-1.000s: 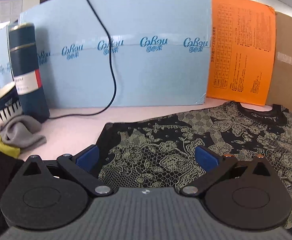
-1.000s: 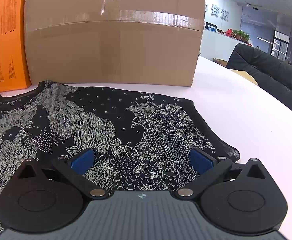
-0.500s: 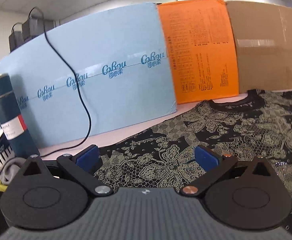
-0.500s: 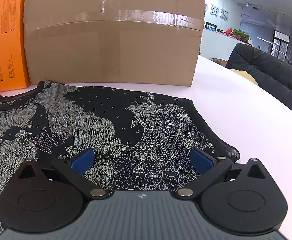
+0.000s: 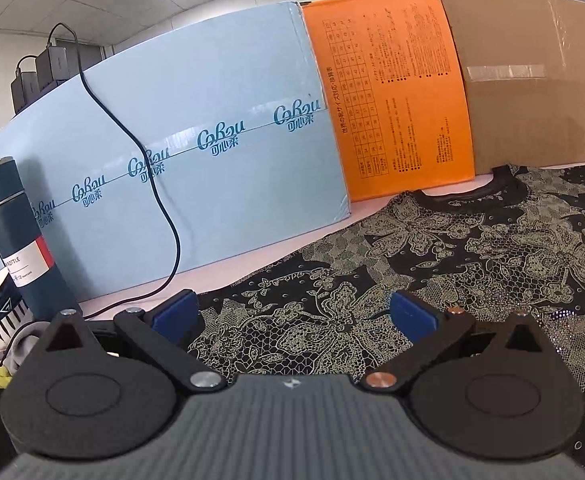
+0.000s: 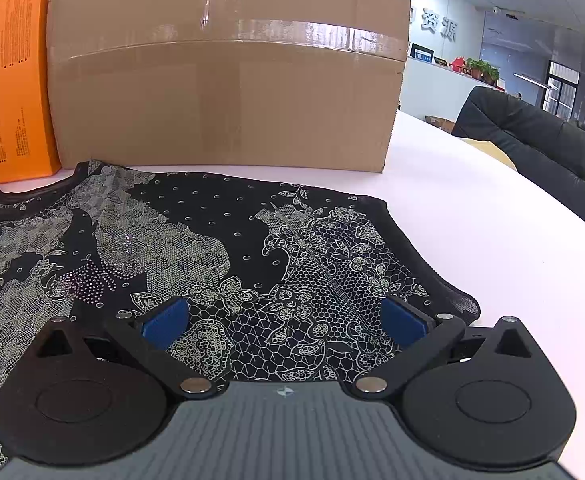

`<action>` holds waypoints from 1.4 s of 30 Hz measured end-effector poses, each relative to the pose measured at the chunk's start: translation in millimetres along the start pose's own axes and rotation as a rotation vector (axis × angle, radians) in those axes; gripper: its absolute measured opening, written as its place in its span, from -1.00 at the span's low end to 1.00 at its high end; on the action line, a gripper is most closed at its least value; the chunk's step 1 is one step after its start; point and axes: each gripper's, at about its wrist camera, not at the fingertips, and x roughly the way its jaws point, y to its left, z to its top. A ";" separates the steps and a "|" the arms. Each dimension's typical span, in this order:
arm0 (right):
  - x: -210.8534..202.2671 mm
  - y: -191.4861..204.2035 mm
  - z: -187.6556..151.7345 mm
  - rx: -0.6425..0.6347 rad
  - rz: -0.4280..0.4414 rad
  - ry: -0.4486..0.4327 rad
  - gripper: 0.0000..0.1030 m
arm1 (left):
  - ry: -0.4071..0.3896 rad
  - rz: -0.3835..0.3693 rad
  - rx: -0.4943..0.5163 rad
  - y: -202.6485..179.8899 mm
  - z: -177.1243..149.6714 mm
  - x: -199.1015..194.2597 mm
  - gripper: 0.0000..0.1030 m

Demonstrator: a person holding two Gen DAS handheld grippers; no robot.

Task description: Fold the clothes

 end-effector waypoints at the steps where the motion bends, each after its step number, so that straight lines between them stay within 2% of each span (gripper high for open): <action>1: -0.1 0.0 -0.1 0.000 0.000 0.000 1.00 | 0.001 0.000 0.001 -0.1 -0.1 0.2 1.00; 26: -0.5 -0.8 -0.6 0.006 0.000 0.000 1.00 | 0.034 -0.004 0.027 -5.3 -2.0 3.9 1.00; 33: -1.7 0.8 -0.6 0.006 -0.004 -0.002 1.00 | 0.061 -0.018 -0.007 -1.0 -1.6 7.0 1.00; 35: -2.8 -0.2 -0.3 0.011 0.011 -0.006 1.00 | 0.075 -0.022 -0.032 4.0 -1.9 8.9 1.00; 37: -0.4 -8.7 0.7 0.050 0.103 0.017 1.00 | 0.097 -0.019 -0.079 12.3 -2.3 12.4 1.00; 40: -5.3 -34.8 1.2 0.184 0.230 -0.010 1.00 | 0.158 -0.014 -0.170 29.2 -3.9 19.7 1.00; 42: -8.5 -55.0 3.3 0.262 0.265 -0.034 1.00 | 0.195 -0.006 -0.234 42.4 -6.6 22.4 1.00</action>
